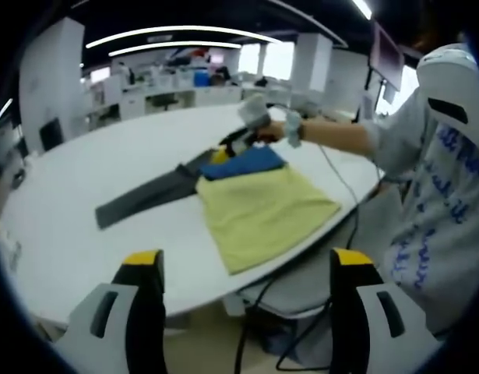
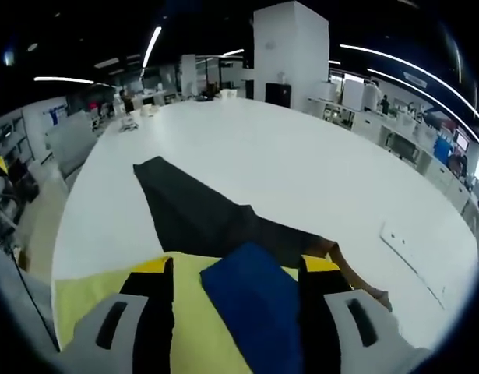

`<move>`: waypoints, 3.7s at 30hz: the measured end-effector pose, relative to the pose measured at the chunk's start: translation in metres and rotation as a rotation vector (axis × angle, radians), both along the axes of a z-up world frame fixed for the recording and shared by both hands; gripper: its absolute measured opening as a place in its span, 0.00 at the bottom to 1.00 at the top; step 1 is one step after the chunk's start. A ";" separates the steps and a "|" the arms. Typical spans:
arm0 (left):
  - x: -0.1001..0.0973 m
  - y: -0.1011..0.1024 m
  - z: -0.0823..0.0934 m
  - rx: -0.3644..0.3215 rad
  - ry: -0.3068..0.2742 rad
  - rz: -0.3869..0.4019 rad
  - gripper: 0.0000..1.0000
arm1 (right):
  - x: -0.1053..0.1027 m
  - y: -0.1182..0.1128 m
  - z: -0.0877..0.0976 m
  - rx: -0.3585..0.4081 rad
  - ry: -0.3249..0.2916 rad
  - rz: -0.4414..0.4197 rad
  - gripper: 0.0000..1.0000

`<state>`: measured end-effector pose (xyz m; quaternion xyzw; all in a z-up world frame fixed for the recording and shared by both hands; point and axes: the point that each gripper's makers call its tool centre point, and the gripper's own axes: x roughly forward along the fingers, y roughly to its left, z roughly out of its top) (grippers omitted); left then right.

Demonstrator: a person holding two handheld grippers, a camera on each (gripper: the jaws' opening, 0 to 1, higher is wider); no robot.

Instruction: Fold the garment on the visible template until the final outline fits inside the template.

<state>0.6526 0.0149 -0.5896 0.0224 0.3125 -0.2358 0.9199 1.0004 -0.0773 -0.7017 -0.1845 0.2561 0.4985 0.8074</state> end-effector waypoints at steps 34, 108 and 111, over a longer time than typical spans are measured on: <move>-0.003 -0.011 0.007 0.007 -0.028 -0.019 0.83 | -0.031 -0.045 0.023 0.016 -0.030 -0.014 0.91; -0.016 -0.038 0.012 0.013 -0.061 -0.106 0.84 | -0.152 -0.135 0.093 0.136 -0.102 -0.084 1.00; -0.016 -0.039 0.011 0.014 -0.059 -0.108 0.84 | -0.158 -0.140 0.094 0.147 -0.099 -0.089 1.00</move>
